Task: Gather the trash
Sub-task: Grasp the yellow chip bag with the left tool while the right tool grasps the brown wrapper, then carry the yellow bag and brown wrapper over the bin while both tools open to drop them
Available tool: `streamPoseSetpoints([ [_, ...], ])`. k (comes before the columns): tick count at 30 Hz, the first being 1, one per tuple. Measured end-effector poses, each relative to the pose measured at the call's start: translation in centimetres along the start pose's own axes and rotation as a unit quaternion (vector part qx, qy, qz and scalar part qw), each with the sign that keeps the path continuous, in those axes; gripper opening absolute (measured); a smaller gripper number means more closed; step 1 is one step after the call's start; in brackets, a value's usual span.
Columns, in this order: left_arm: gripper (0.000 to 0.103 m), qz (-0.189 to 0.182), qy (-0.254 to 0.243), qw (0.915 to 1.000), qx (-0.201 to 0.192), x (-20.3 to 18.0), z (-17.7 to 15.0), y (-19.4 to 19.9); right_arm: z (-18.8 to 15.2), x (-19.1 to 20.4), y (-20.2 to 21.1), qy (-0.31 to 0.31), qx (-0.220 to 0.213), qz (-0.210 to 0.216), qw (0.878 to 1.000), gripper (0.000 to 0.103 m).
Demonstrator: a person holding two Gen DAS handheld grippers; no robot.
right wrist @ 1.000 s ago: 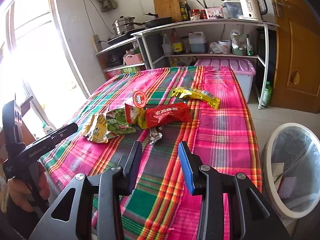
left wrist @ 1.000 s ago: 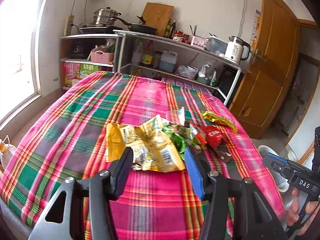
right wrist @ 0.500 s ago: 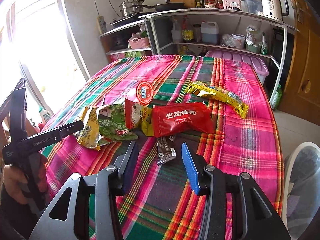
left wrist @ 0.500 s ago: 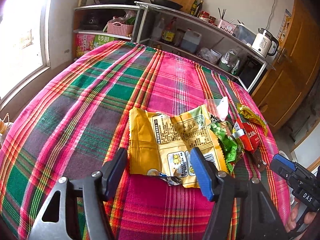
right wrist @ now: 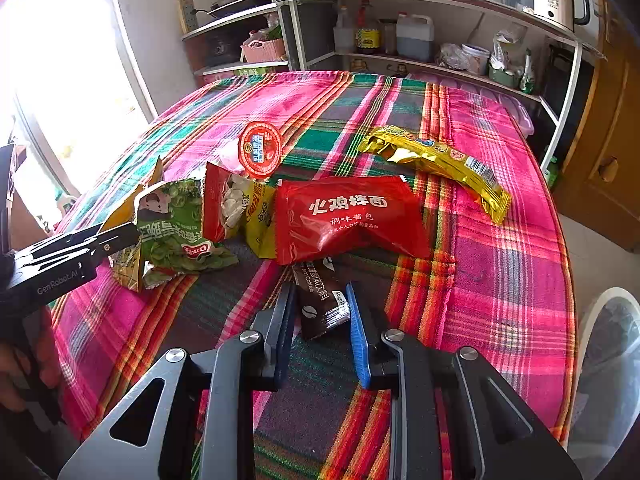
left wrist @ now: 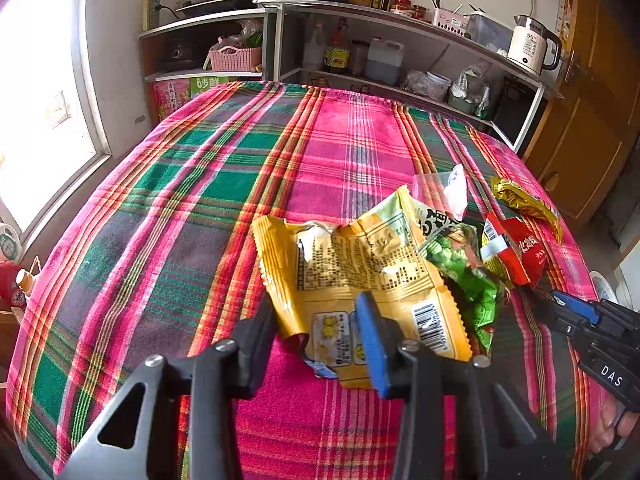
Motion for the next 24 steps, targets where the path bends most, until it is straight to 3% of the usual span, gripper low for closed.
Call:
streamPoseSetpoints([
  [3, 0.027, -0.001, -0.015, 0.9999, -0.006, -0.4, -0.4, 0.5, -0.2, 0.2, 0.6, -0.001, -0.001, 0.005, 1.000, 0.024],
  [5, 0.002, -0.008, -0.010, 0.9999, -0.010, -0.4, -0.7, 1.0, -0.3, 0.3, 1.0, -0.005, -0.004, 0.009, 1.000, 0.023],
  [14, 0.001, -0.040, 0.010, 0.9982, -0.044, -0.2, -0.9, 4.0, -1.6, 0.5, 3.3, -0.019, -0.011, 0.024, 0.999, 0.023],
  [24, 0.001, -0.052, 0.033, 0.9941, -0.089, 0.5, 0.2, 8.5, -2.0, 0.7, 6.9, -0.039, -0.041, 0.037, 0.998, 0.022],
])
Point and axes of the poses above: each gripper's, at about its wrist camera, not at the fingertips, and y roughly against the way its jaws point, x to its left, z to its top, the point moved 6 cm from there along -y, roughly the way its jaws point, and after that the axes turned 14 degrees about -x, right-handed, at the moved point
